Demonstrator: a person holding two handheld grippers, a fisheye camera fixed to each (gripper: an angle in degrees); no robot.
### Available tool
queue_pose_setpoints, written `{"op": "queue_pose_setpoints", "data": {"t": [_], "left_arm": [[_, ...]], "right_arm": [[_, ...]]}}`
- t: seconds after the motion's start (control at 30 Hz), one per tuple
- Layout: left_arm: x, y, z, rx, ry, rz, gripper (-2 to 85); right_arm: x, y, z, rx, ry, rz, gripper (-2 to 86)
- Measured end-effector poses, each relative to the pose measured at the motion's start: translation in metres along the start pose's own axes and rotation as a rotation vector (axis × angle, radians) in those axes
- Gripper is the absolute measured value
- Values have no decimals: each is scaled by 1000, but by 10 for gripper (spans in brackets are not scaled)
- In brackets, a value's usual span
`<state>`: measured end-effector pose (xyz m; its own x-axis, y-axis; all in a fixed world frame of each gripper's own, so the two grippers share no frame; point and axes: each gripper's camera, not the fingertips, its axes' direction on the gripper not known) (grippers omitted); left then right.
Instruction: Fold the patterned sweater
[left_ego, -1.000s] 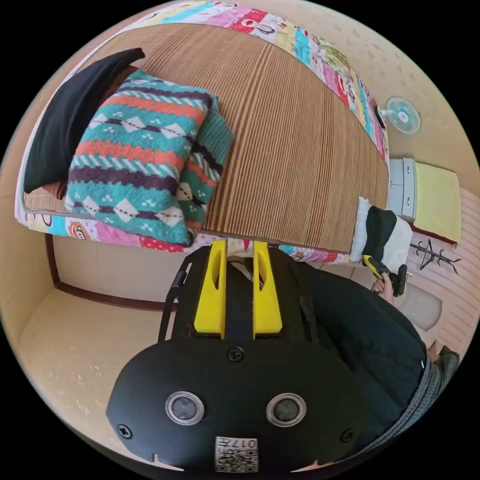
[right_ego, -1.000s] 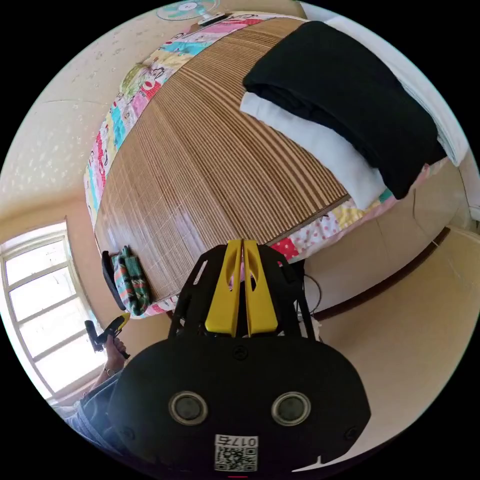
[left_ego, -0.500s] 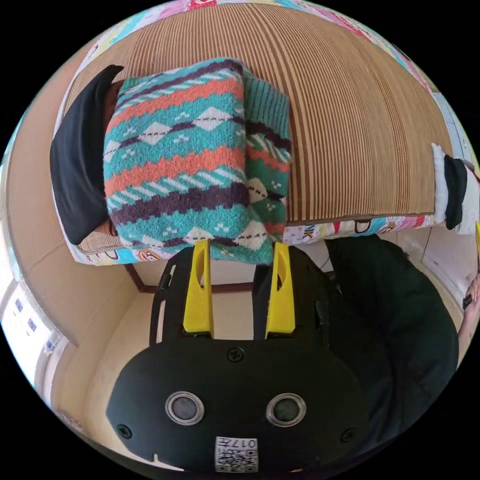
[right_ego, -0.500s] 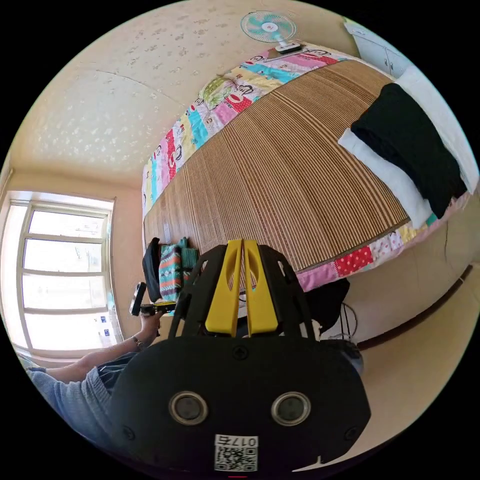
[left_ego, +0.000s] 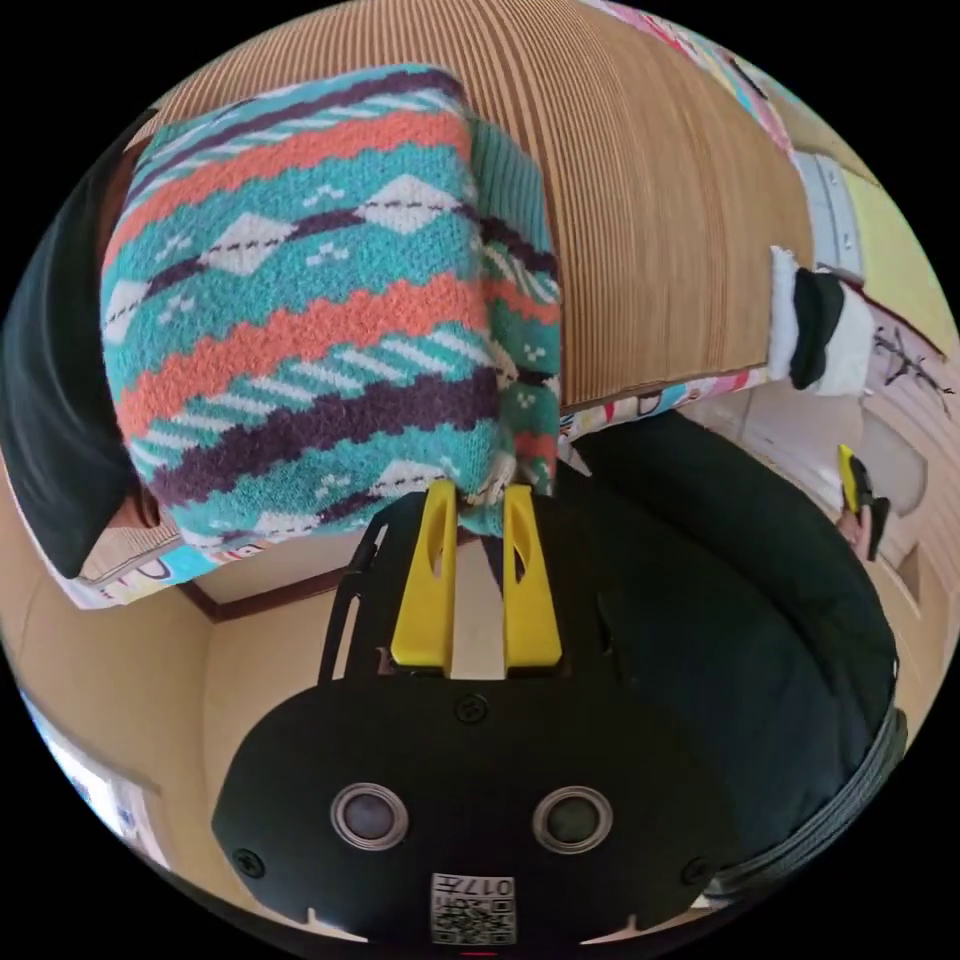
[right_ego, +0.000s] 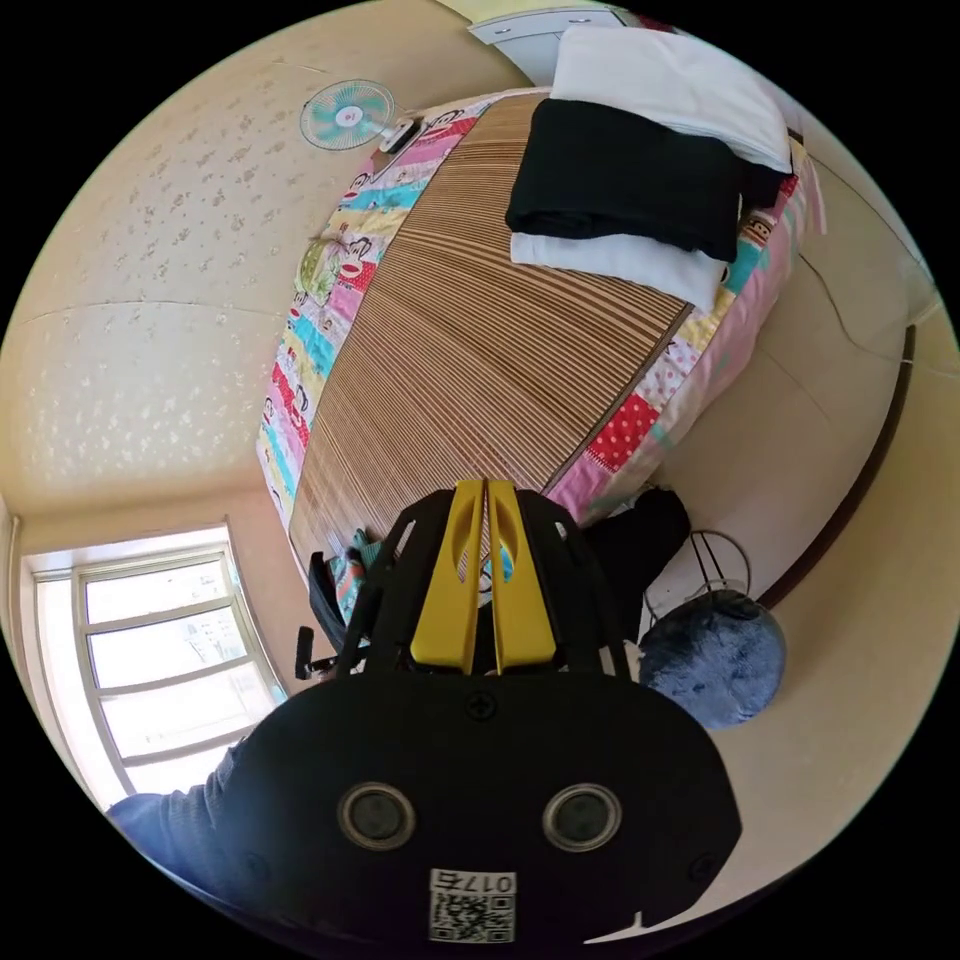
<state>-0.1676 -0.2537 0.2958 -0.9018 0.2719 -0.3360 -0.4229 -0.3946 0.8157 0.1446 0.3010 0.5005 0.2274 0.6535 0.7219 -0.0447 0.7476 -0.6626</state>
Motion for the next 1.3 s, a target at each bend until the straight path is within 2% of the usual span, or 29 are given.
{"op": "queue_pose_setpoints", "data": {"t": [0.07, 0.13, 0.2, 0.33, 0.37, 0.57, 0.63, 0.67, 0.73, 0.83, 0.93, 0.97, 1.1, 1.2, 1.27, 1.3], "left_arm": [[-28, 36, -25, 117, 188, 14, 69], [-61, 92, -63, 334, 412, 38, 66], [-81, 135, -92, 508, 538, 59, 65], [-88, 214, -148, 825, 634, 244, 64], [-84, 222, -153, 859, 649, 287, 64], [-12, 301, -175, 1120, 858, 948, 63], [12, 336, -173, 1202, 1000, 1258, 63], [17, 345, -174, 1222, 1038, 1345, 63], [33, 377, -179, 1264, 1193, 1694, 63], [48, 407, -193, 1177, 1324, 2047, 63], [67, 428, -197, 1074, 1359, 2210, 63], [71, 429, -196, 1052, 1379, 2228, 63], [118, 432, -167, 755, 1553, 2400, 63], [162, 435, -129, 551, 1593, 2451, 63], [189, 431, -102, 441, 1649, 2462, 63], [208, 423, -82, 359, 1751, 2457, 63]], "right_arm": [[-11, -14, 8, -4, -8, -50, 4], [-20, -24, 17, -14, -15, -88, 4], [-29, -33, 28, -32, -23, -120, 4], [-54, -46, 50, -92, -94, -219, 2], [-64, -46, 55, -108, -116, -272, 2], [-110, -43, 60, -157, -202, -569, 4], [-121, -40, 55, -159, -236, -649, 4], [-127, -38, 52, -161, -254, -698, 4], [-133, -33, 47, -167, -274, -769, 4], [-134, -20, 46, -175, -282, -881, 5], [-126, -4, 54, -196, -253, -985, 7], [-121, 3, 58, -199, -239, -1022, 9], [-103, 18, 71, -215, -302, -1085, 16], [-88, 21, 77, -252, -487, -1089, 38], [-80, 26, 82, -282, -625, -1099, 82], [-79, 28, 84, -285, -649, -1105, 96]]}}
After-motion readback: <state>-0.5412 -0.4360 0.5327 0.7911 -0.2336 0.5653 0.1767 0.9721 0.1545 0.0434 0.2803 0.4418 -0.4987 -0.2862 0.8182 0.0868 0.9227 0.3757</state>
